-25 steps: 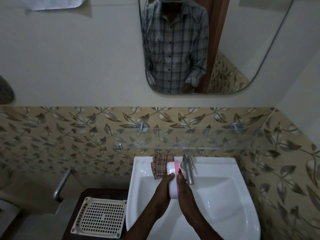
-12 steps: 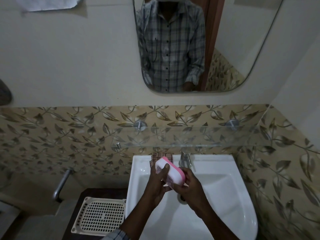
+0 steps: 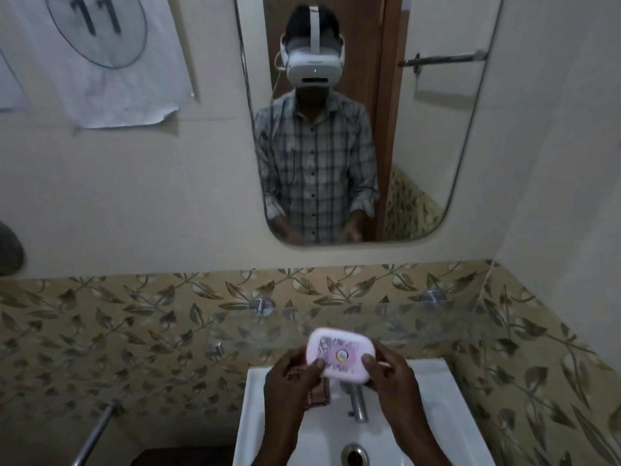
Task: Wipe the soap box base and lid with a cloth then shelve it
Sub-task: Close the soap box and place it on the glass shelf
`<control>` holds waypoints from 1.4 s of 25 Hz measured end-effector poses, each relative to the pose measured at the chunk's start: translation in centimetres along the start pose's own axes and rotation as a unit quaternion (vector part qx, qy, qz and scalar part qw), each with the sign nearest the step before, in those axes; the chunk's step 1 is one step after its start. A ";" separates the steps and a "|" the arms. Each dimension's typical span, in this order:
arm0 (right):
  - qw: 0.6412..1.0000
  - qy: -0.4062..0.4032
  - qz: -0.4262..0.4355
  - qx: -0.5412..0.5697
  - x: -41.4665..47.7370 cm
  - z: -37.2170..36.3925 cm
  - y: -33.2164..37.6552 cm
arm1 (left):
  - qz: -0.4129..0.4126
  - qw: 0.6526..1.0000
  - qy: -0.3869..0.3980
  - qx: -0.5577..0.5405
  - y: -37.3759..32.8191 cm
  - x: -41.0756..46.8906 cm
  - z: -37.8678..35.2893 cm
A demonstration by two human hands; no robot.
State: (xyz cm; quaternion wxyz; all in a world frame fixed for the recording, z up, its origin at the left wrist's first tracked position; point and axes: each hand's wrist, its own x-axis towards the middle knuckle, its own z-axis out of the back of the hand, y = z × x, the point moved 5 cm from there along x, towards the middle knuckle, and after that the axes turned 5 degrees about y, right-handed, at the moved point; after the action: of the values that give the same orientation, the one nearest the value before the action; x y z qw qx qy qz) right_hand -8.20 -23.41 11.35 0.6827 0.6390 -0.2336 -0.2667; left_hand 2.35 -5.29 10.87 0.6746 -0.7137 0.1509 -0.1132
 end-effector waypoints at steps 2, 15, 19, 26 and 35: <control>0.996 -0.043 0.050 -0.053 1.8 0.7 3.9 | -0.057 0.996 -0.005 0.070 -3.7 1.3 -1.1; 0.958 -0.072 0.018 -0.275 10.0 1.0 5.8 | 0.024 0.984 0.002 0.177 -6.0 8.3 -4.3; 0.962 -0.087 0.038 -0.255 9.8 1.1 6.0 | 0.002 0.982 -0.007 0.190 -6.8 8.0 -4.5; 0.946 -0.077 0.227 -0.218 0.5 -2.2 0.4 | -0.100 0.966 -0.117 0.206 0.9 1.3 1.5; 0.802 0.215 0.174 -0.530 2.8 -15.0 -13.3 | 0.401 0.913 -0.073 0.002 16.6 -0.9 5.7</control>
State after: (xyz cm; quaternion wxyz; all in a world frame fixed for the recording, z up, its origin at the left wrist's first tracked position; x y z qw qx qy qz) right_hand 2.88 -14.60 -3.05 0.9825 0.1669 -0.0102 -0.0817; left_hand 2.56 -0.36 -5.98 0.6739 -0.5979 0.3749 0.2188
